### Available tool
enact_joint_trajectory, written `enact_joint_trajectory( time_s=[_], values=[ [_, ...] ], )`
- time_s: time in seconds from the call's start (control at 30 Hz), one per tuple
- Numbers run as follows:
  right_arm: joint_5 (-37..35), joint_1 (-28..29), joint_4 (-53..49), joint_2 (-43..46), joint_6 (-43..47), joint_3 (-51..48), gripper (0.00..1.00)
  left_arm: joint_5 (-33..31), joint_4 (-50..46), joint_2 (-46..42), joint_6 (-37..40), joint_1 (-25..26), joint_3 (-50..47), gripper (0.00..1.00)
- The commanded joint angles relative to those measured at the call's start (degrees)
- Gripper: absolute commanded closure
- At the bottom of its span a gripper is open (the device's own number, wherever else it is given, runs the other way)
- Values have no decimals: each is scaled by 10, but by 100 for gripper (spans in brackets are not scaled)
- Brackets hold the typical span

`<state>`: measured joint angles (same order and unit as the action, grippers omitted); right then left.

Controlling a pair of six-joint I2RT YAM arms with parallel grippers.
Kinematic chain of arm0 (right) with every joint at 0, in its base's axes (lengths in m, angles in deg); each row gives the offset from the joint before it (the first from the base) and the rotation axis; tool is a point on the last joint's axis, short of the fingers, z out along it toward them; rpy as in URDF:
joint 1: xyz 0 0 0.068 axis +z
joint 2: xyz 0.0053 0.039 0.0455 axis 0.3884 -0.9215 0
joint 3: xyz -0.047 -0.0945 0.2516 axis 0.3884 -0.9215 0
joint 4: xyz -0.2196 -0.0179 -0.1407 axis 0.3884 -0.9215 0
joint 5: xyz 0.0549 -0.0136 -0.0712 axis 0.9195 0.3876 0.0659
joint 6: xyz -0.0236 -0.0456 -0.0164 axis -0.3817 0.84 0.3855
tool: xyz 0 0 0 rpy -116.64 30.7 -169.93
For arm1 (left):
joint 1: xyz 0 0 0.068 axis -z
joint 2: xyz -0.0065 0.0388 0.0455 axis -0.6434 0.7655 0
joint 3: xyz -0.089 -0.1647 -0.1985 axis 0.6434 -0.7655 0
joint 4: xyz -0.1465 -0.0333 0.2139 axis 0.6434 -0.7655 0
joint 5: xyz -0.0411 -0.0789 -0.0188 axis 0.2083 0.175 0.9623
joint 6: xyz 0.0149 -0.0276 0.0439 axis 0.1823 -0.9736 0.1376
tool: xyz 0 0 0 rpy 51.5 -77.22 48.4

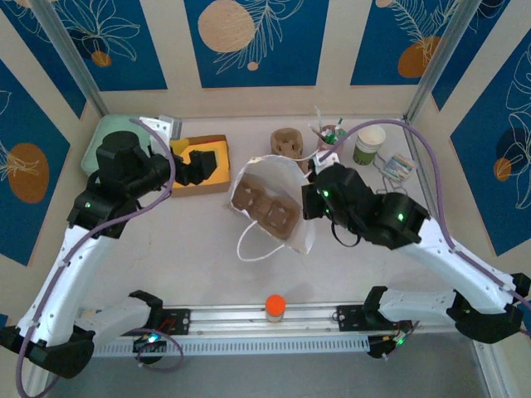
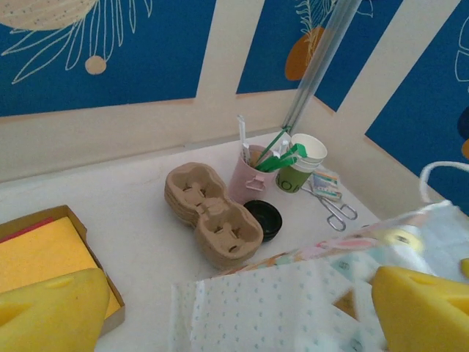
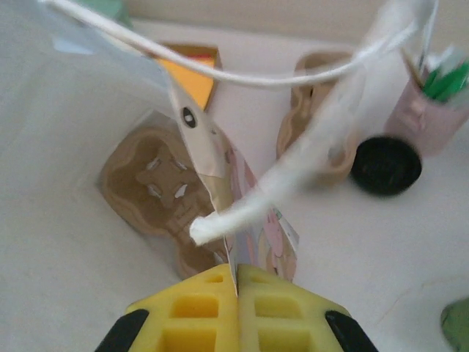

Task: Pack the takeout coffee

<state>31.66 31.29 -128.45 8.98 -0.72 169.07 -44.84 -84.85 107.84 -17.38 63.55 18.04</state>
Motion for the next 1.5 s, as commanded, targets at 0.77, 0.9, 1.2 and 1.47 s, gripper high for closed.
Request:
enact_joint_trajectory(
  time_s=[0.77, 0.9, 1.2, 1.47],
  values=[
    [234, -84, -135, -103, -66, 77, 55, -4, -8, 35, -15, 3, -7, 8],
    [181, -73, -156, -105, -57, 89, 52, -8, -12, 41, -13, 3, -13, 8],
    [88, -72, -219, -122, -19, 163, 40, -12, -24, 53, -12, 3, -35, 8],
    [65, -126, -247, -98, -13, 183, 12, -10, -20, 52, -11, 3, -51, 8]
  ],
)
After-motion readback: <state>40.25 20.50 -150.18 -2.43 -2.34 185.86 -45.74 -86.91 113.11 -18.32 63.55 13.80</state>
